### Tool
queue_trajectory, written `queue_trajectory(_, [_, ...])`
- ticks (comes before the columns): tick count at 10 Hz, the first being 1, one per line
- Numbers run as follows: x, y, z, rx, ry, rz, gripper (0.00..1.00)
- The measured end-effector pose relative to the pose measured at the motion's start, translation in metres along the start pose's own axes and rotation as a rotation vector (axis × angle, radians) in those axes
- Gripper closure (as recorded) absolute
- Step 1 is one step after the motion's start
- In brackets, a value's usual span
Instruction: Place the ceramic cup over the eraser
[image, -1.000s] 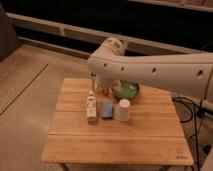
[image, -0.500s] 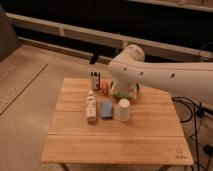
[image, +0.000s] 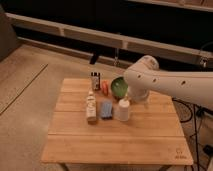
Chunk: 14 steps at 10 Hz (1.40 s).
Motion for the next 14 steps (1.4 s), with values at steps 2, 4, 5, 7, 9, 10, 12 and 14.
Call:
queue_trajectory(2, [-0.01,0.016,0.004,0.009,0.002,-0.066,0.35])
queue_trajectory(4, [-0.015,0.032,0.009,-0.006,0.008,-0.108,0.35])
queue_trajectory(5, [-0.013,0.035,0.014,-0.013,0.017,-0.105,0.35])
queue_trajectory(7, [-0.008,0.036,0.023,-0.028,0.033,-0.096,0.35])
queue_trajectory(9, [-0.007,0.035,0.032,-0.044,0.048,-0.094,0.35])
queue_trajectory(10, [-0.008,0.037,0.037,-0.053,0.054,-0.102,0.35])
queue_trajectory(12, [-0.008,0.045,0.045,-0.075,0.065,-0.117,0.35])
queue_trajectory(14, [-0.007,0.051,0.058,-0.099,0.082,-0.131,0.35])
